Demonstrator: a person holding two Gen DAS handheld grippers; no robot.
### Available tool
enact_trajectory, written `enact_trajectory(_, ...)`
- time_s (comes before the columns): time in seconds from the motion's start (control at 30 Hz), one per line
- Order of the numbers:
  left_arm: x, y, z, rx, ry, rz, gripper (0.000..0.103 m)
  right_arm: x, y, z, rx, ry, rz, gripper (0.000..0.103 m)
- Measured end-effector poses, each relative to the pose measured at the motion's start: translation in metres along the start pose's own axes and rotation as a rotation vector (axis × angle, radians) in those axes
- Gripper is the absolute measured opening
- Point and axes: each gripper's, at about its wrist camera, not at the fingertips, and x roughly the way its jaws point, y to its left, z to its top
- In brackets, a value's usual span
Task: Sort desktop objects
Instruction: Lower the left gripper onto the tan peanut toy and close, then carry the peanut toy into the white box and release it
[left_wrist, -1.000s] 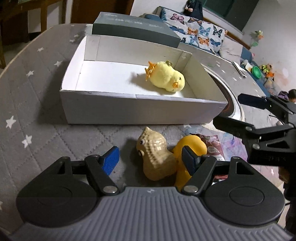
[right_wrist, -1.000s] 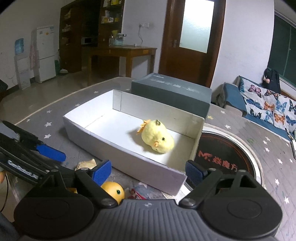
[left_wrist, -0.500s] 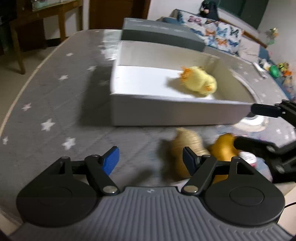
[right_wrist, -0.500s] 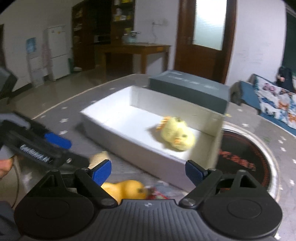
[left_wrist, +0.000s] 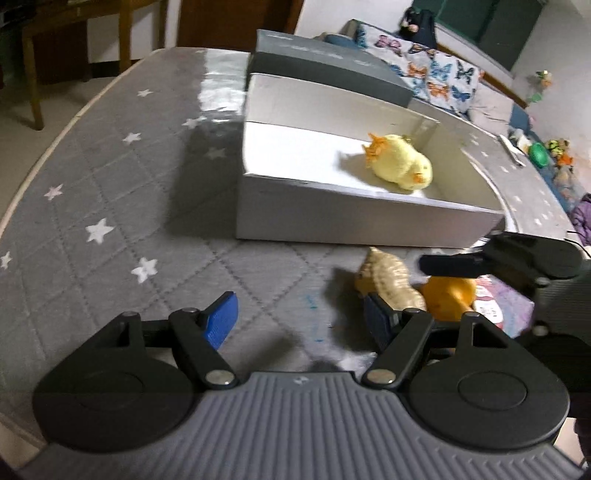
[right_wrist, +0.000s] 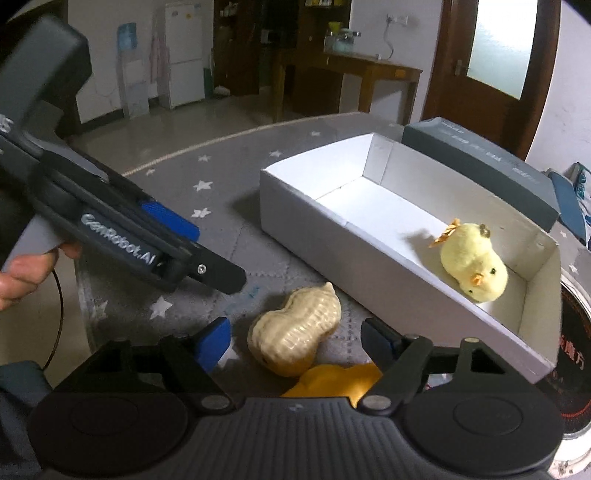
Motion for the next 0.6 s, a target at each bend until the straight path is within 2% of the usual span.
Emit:
enact_trajectory(0.23, 0.007, -0.011, 0.009, 0.02, 0.018, -0.092, 0.074, 0.015, -0.001, 0.001, -0.003, 0.05, 0.004, 0.066)
enact_trajectory(0.3, 0.011, -0.015, 0.012, 0.034, 0.027, -0.111, 0.074, 0.018, -0.003, 0.0, 0.004, 0.059, 0.01, 0.057)
enact_trajectory(0.37, 0.017, -0.019, 0.014, 0.041, 0.041, -0.124, 0.074, 0.02, -0.004, -0.001, 0.013, 0.066, 0.016, 0.054)
enact_trajectory(0.6, 0.029, -0.022, 0.016, 0.01, 0.085, -0.206, 0.074, 0.014, -0.009, -0.005, 0.044, 0.046, 0.038, 0.053)
